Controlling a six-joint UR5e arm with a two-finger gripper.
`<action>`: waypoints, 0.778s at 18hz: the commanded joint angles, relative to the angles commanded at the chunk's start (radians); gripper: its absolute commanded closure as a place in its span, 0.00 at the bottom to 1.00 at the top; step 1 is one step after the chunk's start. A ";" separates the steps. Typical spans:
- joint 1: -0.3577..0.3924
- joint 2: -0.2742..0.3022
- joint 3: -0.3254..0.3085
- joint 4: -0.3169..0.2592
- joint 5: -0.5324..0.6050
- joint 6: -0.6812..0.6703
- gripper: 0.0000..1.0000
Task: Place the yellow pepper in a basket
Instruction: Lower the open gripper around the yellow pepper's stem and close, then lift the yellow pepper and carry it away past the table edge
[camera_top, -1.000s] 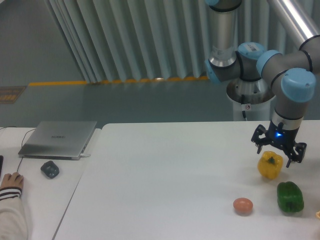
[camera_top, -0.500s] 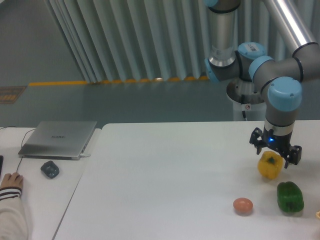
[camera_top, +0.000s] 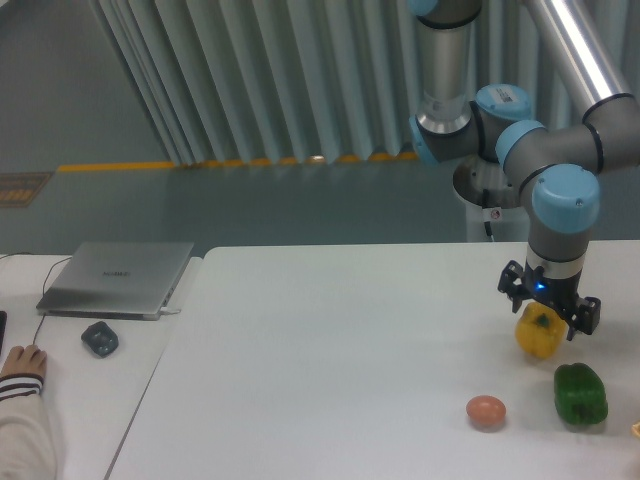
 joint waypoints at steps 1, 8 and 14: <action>0.000 -0.002 -0.001 0.000 0.002 -0.002 0.00; 0.000 -0.009 -0.012 0.000 0.002 -0.002 0.00; -0.011 -0.020 -0.012 0.003 0.003 -0.003 0.04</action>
